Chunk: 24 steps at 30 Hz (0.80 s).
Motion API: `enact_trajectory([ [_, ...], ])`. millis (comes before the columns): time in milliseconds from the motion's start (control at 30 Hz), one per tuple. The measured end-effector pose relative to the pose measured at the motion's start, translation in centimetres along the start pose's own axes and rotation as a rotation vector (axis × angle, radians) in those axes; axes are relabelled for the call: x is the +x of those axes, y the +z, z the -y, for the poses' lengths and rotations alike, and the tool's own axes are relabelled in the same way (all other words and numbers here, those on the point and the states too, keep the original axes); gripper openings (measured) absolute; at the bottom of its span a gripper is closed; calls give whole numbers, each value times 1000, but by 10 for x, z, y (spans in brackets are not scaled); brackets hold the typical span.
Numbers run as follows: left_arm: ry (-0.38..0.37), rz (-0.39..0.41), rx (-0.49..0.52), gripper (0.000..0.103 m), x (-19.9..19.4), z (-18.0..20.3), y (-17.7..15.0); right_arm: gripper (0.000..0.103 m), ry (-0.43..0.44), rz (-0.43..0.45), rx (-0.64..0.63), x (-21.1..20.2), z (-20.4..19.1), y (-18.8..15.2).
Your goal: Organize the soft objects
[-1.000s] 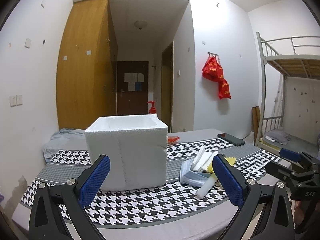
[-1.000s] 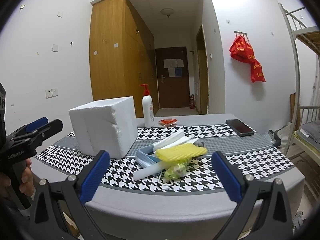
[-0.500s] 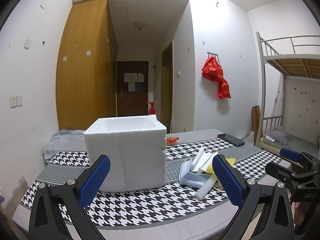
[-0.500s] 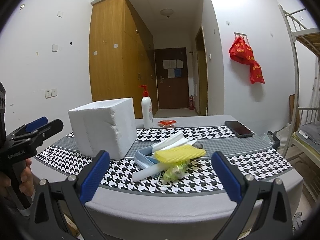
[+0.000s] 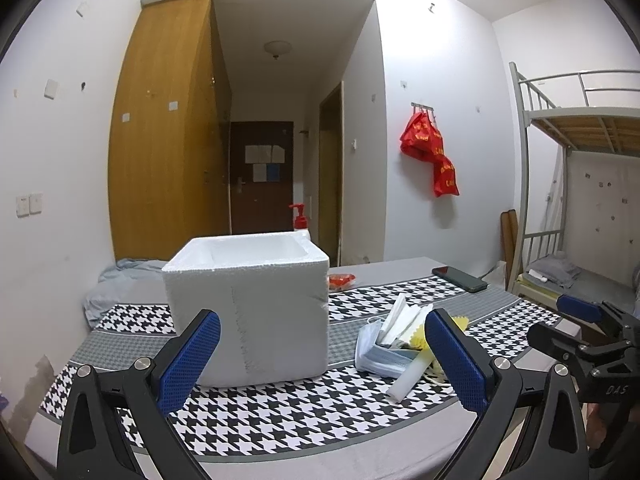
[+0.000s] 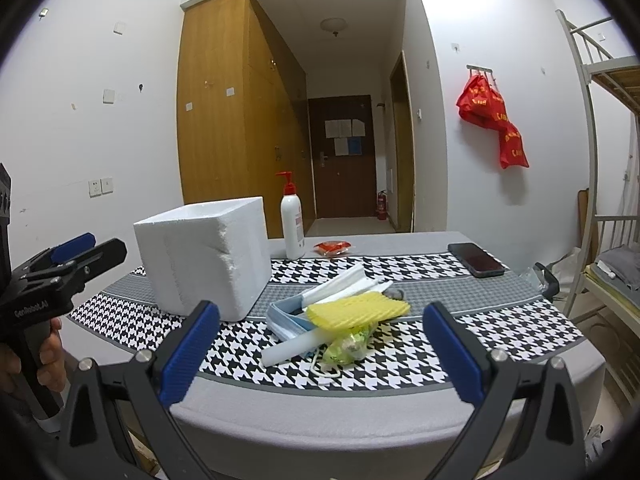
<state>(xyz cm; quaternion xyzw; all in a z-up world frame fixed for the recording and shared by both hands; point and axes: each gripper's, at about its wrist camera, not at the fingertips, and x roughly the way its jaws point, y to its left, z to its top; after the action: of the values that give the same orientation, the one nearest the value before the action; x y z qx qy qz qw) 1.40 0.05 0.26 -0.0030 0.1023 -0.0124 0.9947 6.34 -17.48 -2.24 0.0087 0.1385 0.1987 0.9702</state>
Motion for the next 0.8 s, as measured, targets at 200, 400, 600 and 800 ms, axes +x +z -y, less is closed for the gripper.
enact_trajectory([
  [200, -18, -17, 6, 102, 8, 2, 2, 103, -4, -14, -2, 7, 0, 1],
  [400, -52, -49, 13, 102, 23, 9, 4, 103, -19, -27, 5, 16, 8, 4],
  [600, -77, -91, 26, 102, 41, 16, 3, 103, -45, -42, 13, 28, 20, 6],
  [800, -106, -134, 42, 102, 63, 25, 0, 103, -53, -66, 28, 42, 32, 6],
])
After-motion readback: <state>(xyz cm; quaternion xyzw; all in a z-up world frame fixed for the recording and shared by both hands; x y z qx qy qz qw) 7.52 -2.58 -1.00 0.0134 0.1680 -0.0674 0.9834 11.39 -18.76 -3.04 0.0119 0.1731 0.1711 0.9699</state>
